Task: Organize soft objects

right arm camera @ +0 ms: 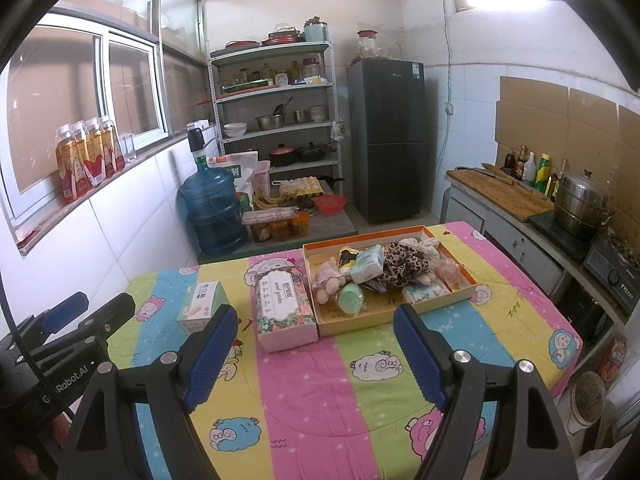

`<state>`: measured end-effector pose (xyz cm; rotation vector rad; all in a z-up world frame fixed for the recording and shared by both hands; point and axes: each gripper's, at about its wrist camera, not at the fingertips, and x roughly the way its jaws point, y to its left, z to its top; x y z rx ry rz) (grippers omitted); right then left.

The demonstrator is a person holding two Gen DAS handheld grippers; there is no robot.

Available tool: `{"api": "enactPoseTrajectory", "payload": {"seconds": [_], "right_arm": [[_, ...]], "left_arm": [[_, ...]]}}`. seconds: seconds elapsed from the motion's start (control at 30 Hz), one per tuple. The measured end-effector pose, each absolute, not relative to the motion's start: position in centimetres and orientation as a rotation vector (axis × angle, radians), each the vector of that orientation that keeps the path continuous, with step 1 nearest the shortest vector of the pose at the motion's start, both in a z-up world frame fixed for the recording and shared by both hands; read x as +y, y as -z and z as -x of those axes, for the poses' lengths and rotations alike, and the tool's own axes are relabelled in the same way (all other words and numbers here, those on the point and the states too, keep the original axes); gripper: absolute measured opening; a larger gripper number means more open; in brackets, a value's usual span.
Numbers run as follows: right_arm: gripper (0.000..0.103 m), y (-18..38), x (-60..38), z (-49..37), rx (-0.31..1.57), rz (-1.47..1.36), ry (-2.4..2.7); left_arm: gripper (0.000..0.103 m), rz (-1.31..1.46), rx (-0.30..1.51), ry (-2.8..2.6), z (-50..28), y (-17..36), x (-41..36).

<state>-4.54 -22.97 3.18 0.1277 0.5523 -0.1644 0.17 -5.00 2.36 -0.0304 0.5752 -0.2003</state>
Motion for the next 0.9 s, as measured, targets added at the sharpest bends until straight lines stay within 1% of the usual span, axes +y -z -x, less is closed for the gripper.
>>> {"api": "enactPoseTrajectory", "payload": {"seconds": [0.9], "right_arm": [[0.08,-3.15,-22.94,4.44,0.556,-0.132,0.166]], "left_arm": [[0.074,0.029,0.569,0.181,-0.05,-2.07,-5.13]]}}
